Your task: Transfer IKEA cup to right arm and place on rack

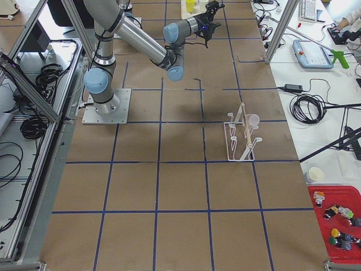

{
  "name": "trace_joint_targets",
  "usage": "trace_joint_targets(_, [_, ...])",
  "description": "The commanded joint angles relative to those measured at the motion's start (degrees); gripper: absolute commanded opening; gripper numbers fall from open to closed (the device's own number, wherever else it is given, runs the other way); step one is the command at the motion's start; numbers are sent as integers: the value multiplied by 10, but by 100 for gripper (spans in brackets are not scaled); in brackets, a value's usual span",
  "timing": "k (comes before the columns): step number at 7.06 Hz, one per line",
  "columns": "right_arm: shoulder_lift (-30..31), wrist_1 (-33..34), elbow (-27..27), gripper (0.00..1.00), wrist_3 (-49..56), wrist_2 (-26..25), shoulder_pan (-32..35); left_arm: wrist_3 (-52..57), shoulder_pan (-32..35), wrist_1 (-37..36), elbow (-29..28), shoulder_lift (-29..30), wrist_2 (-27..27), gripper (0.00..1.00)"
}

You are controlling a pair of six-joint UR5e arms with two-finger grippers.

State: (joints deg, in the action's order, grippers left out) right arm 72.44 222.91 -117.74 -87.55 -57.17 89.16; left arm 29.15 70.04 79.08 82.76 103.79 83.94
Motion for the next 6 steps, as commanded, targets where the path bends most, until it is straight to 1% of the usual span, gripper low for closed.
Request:
trace_joint_targets(1, [1, -1, -2, 100, 0, -21, 3, 34, 12, -66, 8, 18, -112, 0])
trace_joint_targets(2, [1, -4, -2, 100, 1, -22, 3, 62, 12, -87, 20, 19, -152, 0])
trace_joint_targets(3, [0, -4, -3, 100, 7, -22, 3, 64, 19, -150, 50, 18, -183, 0])
trace_joint_targets(4, [1, -4, -6, 100, 8, -22, 3, 64, 43, -246, 91, 16, -184, 0])
trace_joint_targets(5, [1, -3, -13, 100, 8, -22, 3, 64, 58, -329, 127, 7, -209, 0])
trace_joint_targets(6, [1, -3, -17, 100, 8, -28, 4, 64, 60, -391, 159, -9, -283, 0])
